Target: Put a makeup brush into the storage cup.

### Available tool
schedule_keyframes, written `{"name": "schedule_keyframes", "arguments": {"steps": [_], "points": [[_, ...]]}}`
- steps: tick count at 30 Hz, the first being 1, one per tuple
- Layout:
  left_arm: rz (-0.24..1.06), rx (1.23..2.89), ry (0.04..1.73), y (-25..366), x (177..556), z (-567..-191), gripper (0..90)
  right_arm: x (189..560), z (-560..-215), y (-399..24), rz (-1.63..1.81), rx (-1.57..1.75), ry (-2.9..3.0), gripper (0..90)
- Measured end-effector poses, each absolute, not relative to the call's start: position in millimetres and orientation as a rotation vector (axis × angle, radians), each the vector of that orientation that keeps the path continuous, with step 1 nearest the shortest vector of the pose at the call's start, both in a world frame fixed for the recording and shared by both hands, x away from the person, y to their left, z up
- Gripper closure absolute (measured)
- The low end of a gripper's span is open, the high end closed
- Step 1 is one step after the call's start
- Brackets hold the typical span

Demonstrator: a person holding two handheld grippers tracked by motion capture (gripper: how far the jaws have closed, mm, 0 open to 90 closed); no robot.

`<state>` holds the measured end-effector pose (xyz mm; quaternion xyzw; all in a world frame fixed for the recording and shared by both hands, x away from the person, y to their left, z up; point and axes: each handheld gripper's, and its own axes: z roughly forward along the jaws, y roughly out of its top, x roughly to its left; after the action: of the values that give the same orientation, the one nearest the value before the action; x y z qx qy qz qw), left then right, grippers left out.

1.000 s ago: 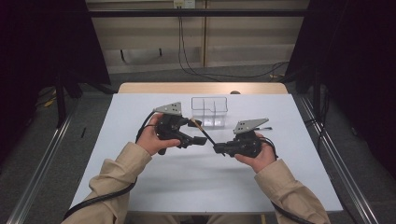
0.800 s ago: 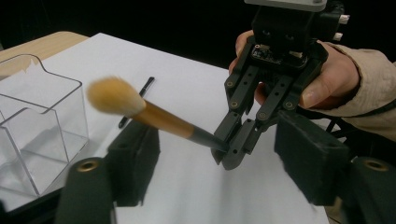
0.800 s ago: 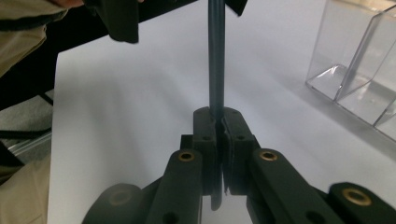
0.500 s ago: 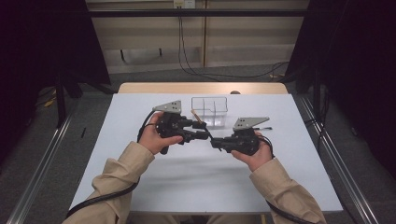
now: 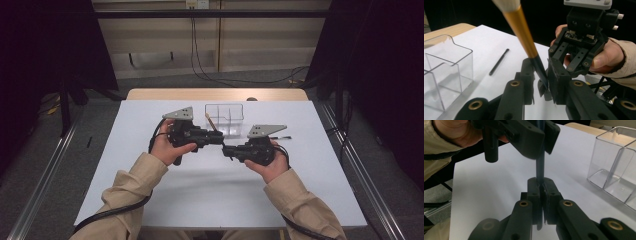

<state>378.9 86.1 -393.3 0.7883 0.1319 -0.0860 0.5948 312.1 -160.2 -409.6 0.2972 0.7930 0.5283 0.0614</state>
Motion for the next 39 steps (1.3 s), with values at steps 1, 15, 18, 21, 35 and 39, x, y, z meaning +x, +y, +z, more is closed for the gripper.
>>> {"name": "schedule_keyframes", "arguments": {"steps": [1,15,18,21,35,39], "points": [[-0.205,1.829,0.306,85.0,378.5,-393.5,77.3,312.2,-409.3,-159.3,1.601,0.898,2.398,85.6],[-0.224,1.815,0.287,79.0,376.6,-394.9,83.3,313.6,-412.6,-151.5,1.613,0.92,2.412,85.4],[-0.222,1.82,0.285,79.2,376.2,-394.5,83.3,313.5,-413.5,-151.6,1.629,0.928,2.409,85.4],[-0.218,1.821,0.281,78.9,376.0,-394.0,83.3,313.2,-413.8,-151.8,1.633,0.93,2.407,85.3],[-0.181,1.821,0.286,85.1,377.1,-390.8,83.3,311.1,-414.2,-159.2,1.657,0.965,2.348,63.7],[-0.169,1.82,0.294,87.4,377.5,-390.6,83.3,310.2,-412.5,-160.7,1.685,0.94,2.31,45.7]]}}
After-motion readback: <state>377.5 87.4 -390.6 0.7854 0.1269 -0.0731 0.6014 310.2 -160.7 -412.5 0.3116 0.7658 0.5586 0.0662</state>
